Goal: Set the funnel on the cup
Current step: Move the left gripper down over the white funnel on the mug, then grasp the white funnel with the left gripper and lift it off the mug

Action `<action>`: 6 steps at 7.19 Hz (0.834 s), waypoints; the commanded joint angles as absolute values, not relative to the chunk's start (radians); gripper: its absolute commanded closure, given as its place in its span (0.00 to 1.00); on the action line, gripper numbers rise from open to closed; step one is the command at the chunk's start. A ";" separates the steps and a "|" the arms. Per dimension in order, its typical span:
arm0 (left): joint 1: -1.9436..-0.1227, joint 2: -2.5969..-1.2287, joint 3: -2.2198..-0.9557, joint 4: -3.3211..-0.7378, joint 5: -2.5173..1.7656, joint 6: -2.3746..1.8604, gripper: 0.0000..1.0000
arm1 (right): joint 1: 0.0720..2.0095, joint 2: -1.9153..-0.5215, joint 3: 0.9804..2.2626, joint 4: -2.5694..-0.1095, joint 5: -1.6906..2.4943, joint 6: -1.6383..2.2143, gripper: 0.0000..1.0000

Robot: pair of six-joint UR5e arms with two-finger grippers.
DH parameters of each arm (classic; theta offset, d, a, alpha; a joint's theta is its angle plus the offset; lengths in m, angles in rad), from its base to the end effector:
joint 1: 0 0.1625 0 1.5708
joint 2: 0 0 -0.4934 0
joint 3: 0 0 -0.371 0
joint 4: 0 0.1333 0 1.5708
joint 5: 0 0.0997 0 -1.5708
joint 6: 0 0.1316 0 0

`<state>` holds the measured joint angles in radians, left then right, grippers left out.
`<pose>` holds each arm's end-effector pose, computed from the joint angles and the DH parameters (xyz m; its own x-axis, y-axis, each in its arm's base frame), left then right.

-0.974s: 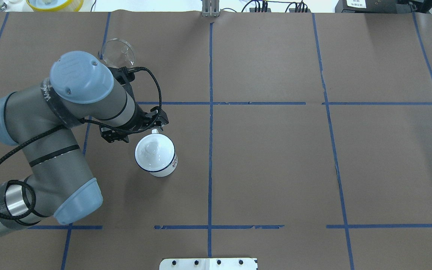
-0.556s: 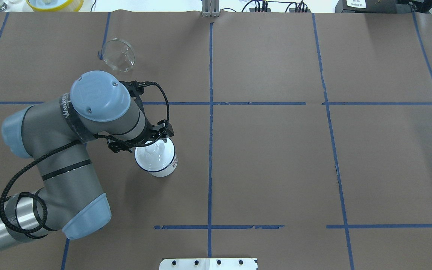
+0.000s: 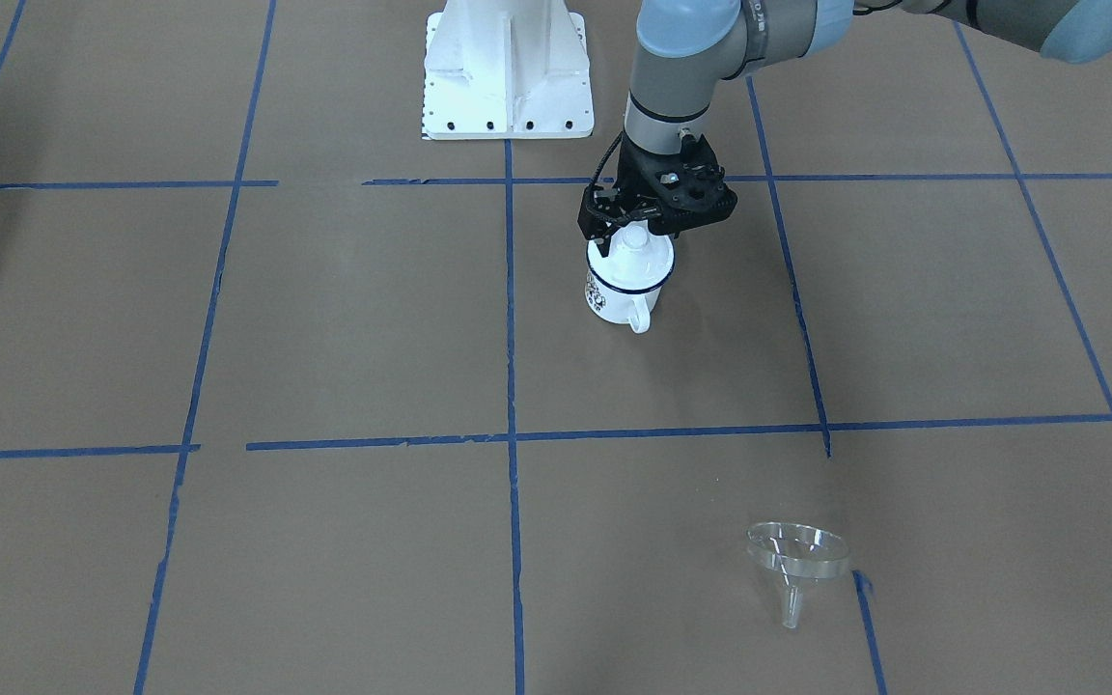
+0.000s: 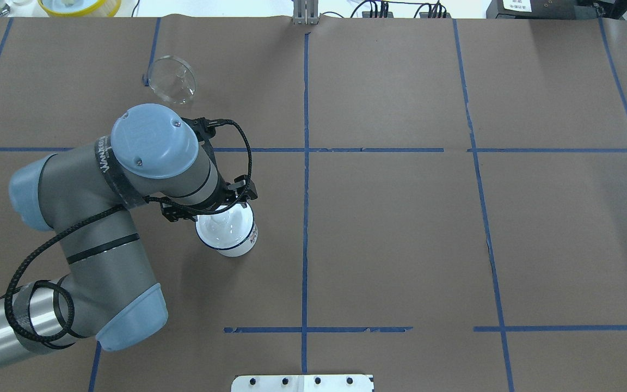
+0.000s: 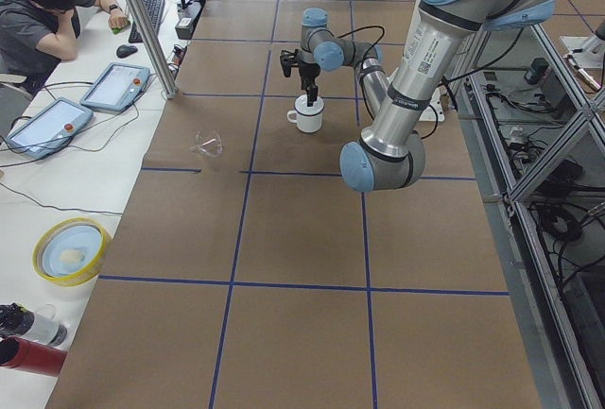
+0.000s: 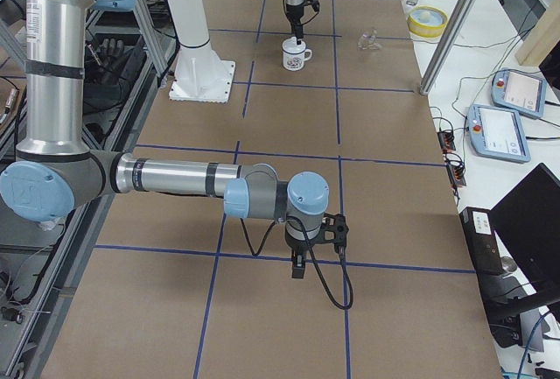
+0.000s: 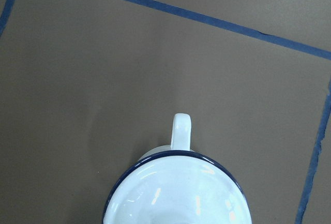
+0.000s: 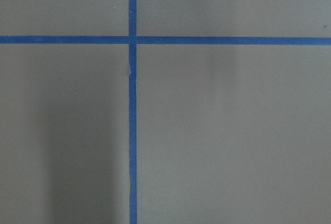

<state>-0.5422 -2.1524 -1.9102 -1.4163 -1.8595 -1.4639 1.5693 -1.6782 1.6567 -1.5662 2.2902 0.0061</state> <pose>0.5115 -0.4200 0.3011 0.6482 -0.2711 -0.7115 0.2578 0.9574 -0.1299 0.0460 -0.4161 0.7617 0.7522 0.0161 0.6587 -0.0031 0.9998 -0.0209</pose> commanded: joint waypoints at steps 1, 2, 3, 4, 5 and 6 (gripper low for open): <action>-0.534 -2.151 -1.910 -1.416 -1.858 -1.462 0.05 | 1.569 -1.678 1.657 -1.566 2.290 0.006 0.00; -0.534 -2.151 -1.911 -1.414 -1.858 -1.462 0.21 | 1.569 -1.678 1.657 -1.566 2.290 0.006 0.00; -0.535 -2.151 -1.917 -1.413 -1.859 -1.462 0.67 | 1.569 -1.678 1.657 -1.566 2.290 0.006 0.00; -0.535 -2.149 -1.925 -1.402 -1.859 -1.462 0.92 | 1.569 -1.678 1.657 -1.566 2.290 0.006 0.00; -0.535 -2.154 -1.933 -1.378 -1.859 -1.462 0.96 | 1.569 -1.678 1.657 -1.566 2.290 0.006 0.00; -0.537 -2.151 -1.936 -1.376 -1.859 -1.460 0.97 | 1.569 -1.678 1.657 -1.566 2.290 0.006 0.00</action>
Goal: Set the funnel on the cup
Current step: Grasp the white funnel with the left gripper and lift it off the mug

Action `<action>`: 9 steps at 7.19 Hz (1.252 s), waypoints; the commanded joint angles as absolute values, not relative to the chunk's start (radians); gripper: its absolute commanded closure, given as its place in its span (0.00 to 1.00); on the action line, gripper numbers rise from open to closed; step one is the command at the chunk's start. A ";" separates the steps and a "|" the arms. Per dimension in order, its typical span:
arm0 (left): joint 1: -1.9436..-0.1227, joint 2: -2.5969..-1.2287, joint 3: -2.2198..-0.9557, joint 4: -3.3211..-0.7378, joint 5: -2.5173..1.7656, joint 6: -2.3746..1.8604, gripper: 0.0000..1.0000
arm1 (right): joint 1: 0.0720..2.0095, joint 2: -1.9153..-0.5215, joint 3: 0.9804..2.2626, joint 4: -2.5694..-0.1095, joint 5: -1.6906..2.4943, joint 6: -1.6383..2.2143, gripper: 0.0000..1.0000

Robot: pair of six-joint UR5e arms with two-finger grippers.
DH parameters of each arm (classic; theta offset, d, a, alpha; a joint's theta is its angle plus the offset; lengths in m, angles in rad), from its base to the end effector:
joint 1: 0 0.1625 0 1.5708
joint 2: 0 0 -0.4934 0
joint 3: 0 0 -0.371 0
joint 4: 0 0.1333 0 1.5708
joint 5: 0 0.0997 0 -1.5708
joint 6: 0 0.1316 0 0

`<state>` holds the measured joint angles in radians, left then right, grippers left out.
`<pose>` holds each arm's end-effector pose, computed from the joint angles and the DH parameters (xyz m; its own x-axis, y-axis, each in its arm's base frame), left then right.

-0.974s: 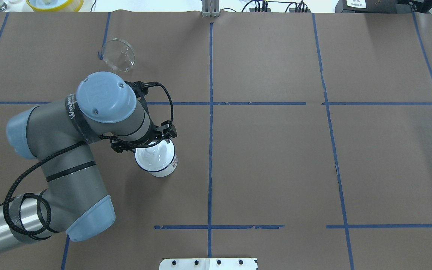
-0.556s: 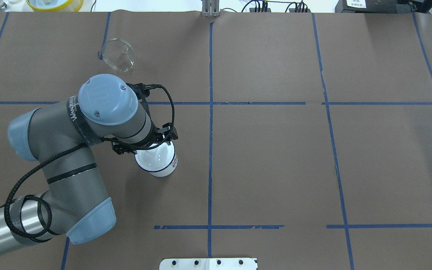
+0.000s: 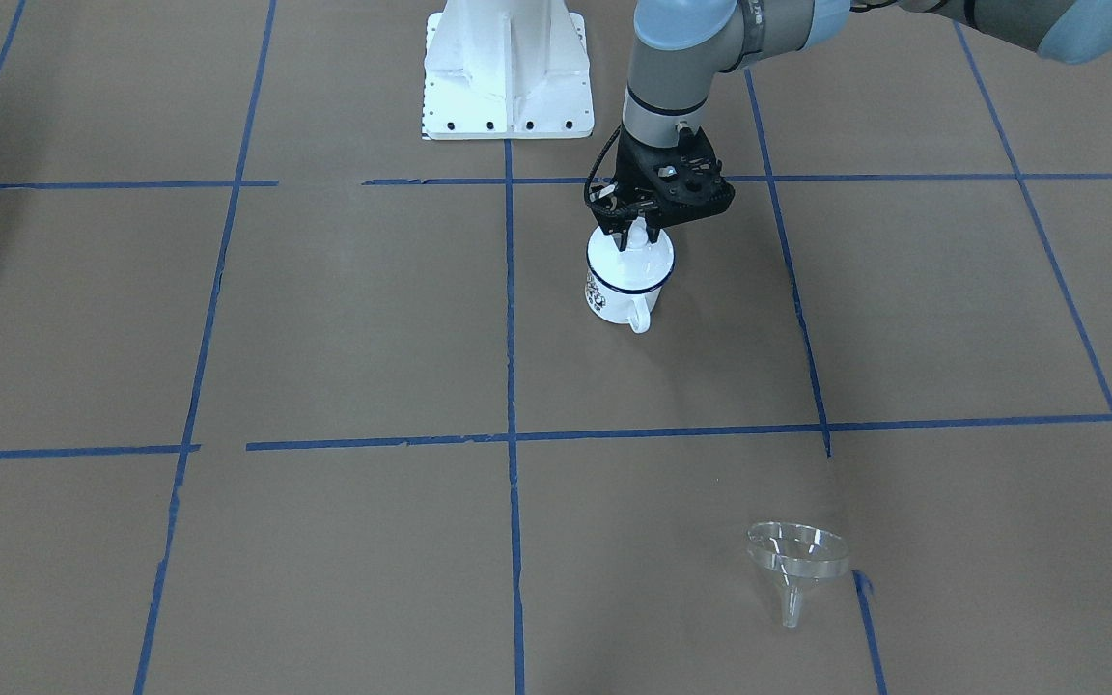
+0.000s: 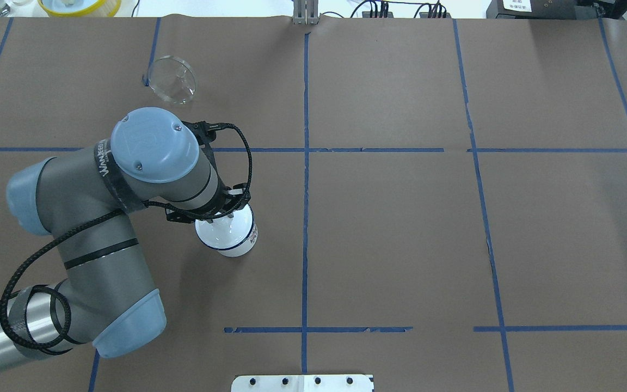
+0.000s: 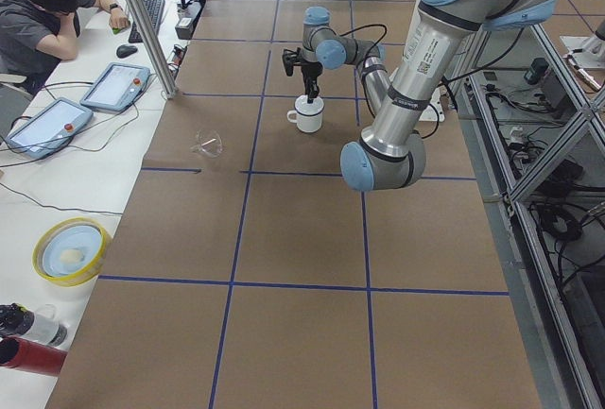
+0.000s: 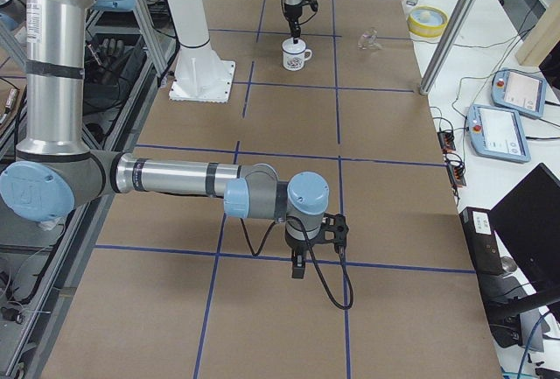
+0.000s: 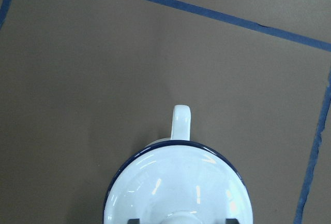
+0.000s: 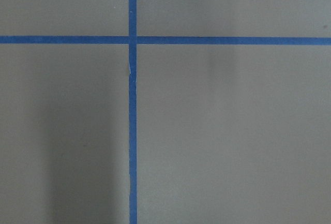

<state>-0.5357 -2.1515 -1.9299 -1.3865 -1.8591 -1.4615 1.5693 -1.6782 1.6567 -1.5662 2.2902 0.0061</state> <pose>0.5088 -0.4135 0.2989 0.6573 -0.2686 -0.7041 0.2515 0.9590 -0.1309 0.0460 -0.4161 0.7617 0.7522 0.0161 0.6587 -0.0031 0.9998 -0.0209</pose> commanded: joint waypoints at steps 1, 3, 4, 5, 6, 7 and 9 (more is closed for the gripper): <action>-0.537 -2.149 -1.937 -1.376 -1.859 -1.462 1.00 | 1.569 -1.678 1.657 -1.566 2.290 0.006 0.00; -0.549 -2.142 -1.983 -1.365 -1.859 -1.445 1.00 | 1.569 -1.678 1.657 -1.566 2.290 0.006 0.00; -0.610 -2.148 -2.059 -1.301 -1.865 -1.369 1.00 | 1.569 -1.678 1.657 -1.566 2.290 0.006 0.00; -0.664 -2.138 -2.154 -1.260 -1.868 -1.315 1.00 | 1.569 -1.678 1.657 -1.566 2.290 0.006 0.00; -0.711 -2.055 -2.249 -1.261 -1.902 -1.230 1.00 | 1.569 -1.678 1.655 -1.566 2.290 0.006 0.00; -0.715 -1.934 -2.326 -1.278 -1.913 -1.142 1.00 | 1.569 -1.678 1.655 -1.566 2.290 0.006 0.00; -0.713 -1.695 -2.314 -1.524 -1.914 -1.129 1.00 | 1.569 -1.678 1.655 -1.566 2.290 0.006 0.00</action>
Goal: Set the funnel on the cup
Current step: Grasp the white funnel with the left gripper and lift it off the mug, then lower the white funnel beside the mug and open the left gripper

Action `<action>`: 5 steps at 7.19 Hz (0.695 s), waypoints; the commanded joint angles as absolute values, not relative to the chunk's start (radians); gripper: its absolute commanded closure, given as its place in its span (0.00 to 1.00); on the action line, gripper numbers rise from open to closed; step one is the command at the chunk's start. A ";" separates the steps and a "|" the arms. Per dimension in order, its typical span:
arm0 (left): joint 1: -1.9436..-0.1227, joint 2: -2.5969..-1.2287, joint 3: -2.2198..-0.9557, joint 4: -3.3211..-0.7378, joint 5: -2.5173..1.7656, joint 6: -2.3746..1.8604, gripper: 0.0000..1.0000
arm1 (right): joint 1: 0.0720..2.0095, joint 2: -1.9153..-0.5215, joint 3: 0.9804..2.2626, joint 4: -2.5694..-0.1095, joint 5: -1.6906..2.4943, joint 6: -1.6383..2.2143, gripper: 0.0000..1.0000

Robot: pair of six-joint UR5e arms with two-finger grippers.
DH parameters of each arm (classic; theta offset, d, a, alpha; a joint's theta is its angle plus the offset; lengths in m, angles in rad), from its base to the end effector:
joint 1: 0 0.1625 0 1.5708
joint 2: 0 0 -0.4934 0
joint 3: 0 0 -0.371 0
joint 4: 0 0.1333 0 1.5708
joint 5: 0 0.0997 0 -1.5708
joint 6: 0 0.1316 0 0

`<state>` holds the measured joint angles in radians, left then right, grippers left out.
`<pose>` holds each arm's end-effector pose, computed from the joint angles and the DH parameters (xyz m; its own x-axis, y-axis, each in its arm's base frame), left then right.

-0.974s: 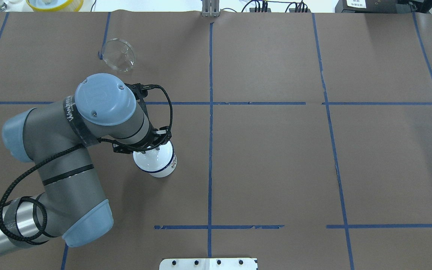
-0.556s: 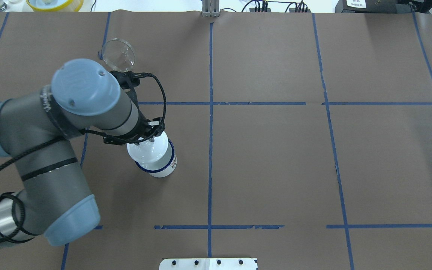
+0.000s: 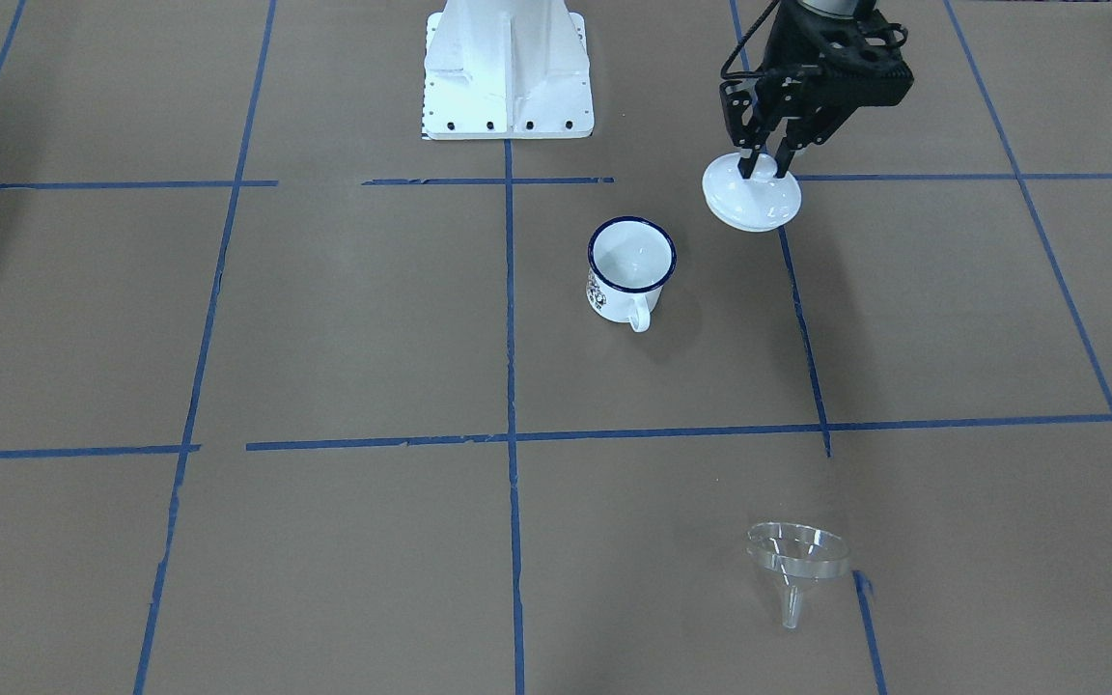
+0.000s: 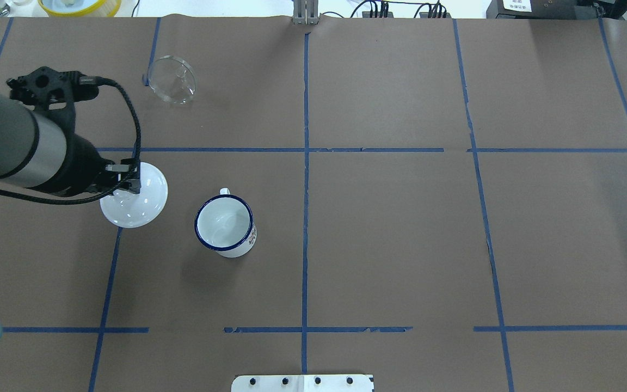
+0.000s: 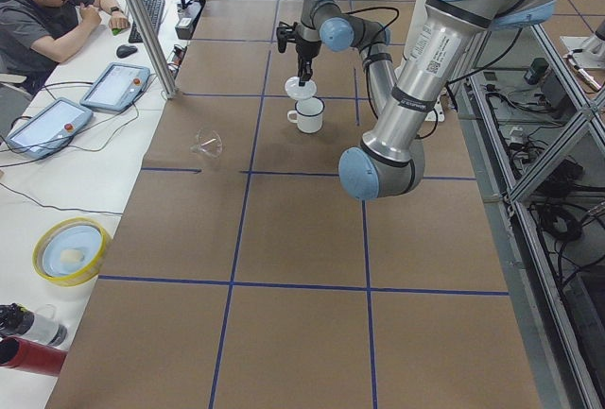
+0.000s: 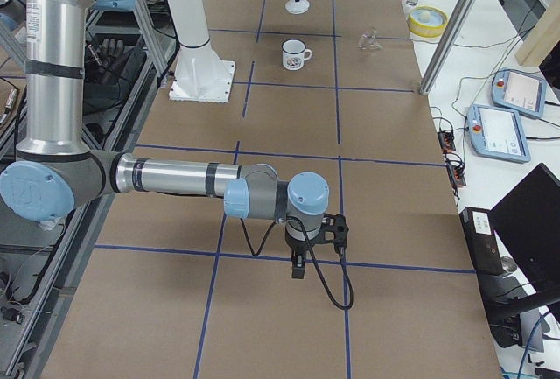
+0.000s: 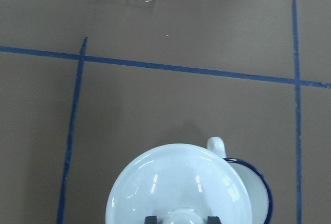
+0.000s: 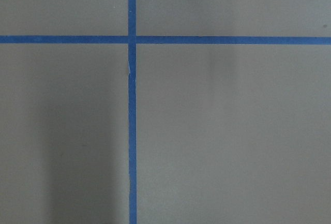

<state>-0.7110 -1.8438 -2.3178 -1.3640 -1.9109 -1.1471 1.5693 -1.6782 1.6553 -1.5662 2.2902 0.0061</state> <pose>0.3098 -0.3848 0.3343 0.6521 -0.0501 -0.7565 0.1793 0.9797 0.0897 0.0460 -0.4160 0.7623 0.7522 0.0170 0.6587 -0.0031 0.9997 -0.0223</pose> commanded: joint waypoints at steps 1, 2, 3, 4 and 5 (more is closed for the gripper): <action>-0.707 -1.643 -2.201 -1.733 -1.914 -1.141 1.00 | 1.569 -1.678 1.657 -1.566 2.290 0.006 0.00; -0.692 -1.649 -2.071 -1.849 -1.914 -1.190 1.00 | 1.569 -1.678 1.657 -1.566 2.290 0.006 0.00; -0.652 -1.666 -1.998 -1.865 -1.911 -1.195 1.00 | 1.569 -1.678 1.657 -1.566 2.290 0.006 0.00; -0.629 -1.701 -1.962 -1.861 -1.908 -1.196 1.00 | 1.569 -1.678 1.657 -1.566 2.290 0.006 0.00; -0.605 -1.706 -1.942 -1.861 -1.907 -1.206 1.00 | 1.569 -1.678 1.657 -1.566 2.290 0.006 0.00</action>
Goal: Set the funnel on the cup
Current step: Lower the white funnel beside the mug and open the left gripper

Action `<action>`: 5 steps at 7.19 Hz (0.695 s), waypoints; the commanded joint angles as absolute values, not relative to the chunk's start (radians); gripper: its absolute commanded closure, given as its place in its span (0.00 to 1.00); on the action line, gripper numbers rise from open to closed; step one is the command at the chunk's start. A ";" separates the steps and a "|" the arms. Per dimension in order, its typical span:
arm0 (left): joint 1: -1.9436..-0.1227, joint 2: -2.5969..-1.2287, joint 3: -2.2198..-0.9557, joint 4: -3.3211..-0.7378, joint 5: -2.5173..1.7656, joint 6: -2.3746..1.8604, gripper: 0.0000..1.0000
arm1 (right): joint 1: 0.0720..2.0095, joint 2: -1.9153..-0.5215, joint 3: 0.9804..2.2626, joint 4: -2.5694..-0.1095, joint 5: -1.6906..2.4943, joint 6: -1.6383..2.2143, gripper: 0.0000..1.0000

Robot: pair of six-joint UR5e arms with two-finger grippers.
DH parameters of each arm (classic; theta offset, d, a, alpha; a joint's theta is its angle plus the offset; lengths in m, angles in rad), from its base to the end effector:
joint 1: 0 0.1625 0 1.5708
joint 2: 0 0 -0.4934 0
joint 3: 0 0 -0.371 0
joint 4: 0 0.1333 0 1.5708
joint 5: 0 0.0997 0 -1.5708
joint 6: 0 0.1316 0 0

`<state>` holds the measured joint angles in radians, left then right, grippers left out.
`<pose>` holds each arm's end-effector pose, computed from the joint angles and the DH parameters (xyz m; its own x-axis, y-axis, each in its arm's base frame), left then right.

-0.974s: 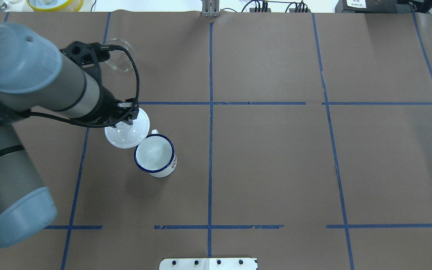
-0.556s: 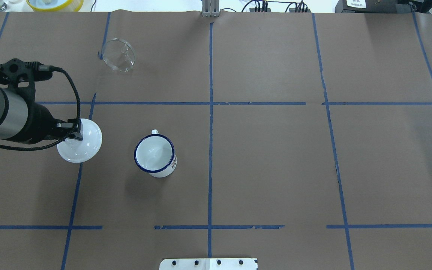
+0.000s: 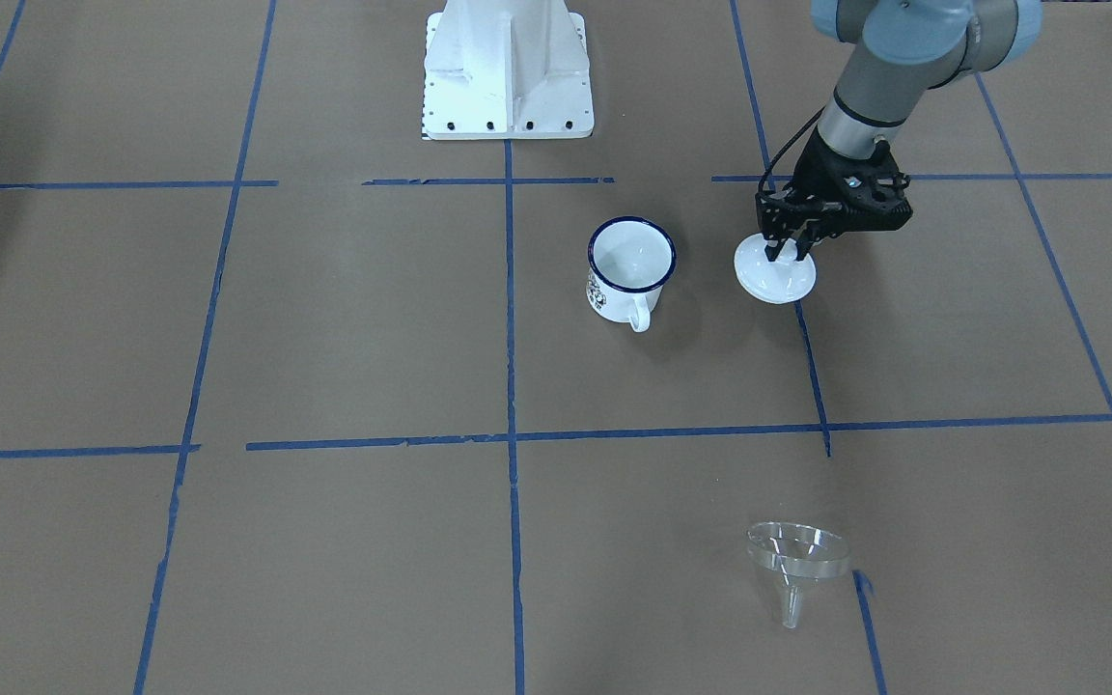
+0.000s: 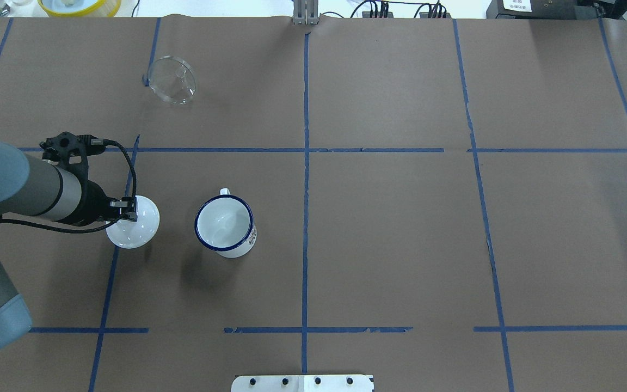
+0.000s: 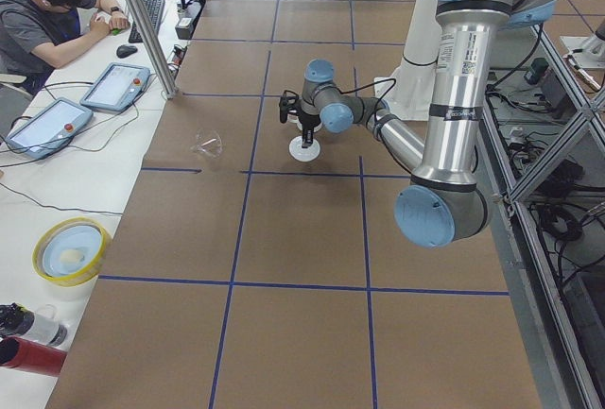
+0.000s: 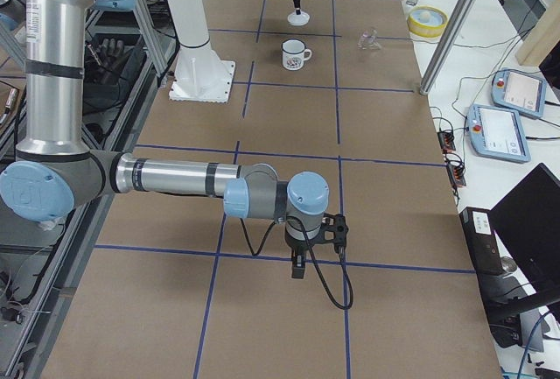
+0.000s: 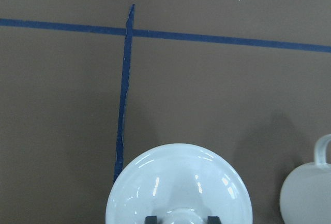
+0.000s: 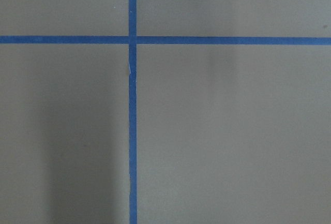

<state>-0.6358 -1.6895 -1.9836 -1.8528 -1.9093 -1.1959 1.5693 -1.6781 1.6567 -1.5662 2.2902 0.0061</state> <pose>0.3788 -0.3909 0.4772 0.6483 -0.0492 -0.7598 0.1381 0.9889 0.0538 0.0460 -0.4162 0.7617 0.7522 0.0160 0.6587 -0.0031 0.9998 -0.0208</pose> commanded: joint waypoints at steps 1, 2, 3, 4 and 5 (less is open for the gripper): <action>-0.594 -1.719 -1.925 -1.861 -1.907 -1.207 1.00 | 1.569 -1.678 1.657 -1.566 2.290 0.006 0.00; -0.594 -1.720 -1.922 -1.861 -1.907 -1.207 1.00 | 1.569 -1.678 1.657 -1.566 2.290 0.006 0.00; -0.592 -1.720 -1.919 -1.861 -1.905 -1.209 1.00 | 1.569 -1.678 1.655 -1.566 2.290 0.006 0.00; -0.592 -1.720 -1.919 -1.861 -1.905 -1.207 1.00 | 1.569 -1.678 1.657 -1.566 2.290 0.006 0.00; -0.592 -1.720 -1.917 -1.861 -1.905 -1.209 0.92 | 1.569 -1.678 1.657 -1.566 2.290 0.006 0.00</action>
<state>-0.5929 -1.7191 -1.9196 -1.8607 -1.9054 -1.2078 1.5693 -1.6782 1.6563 -1.5662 2.2902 0.0061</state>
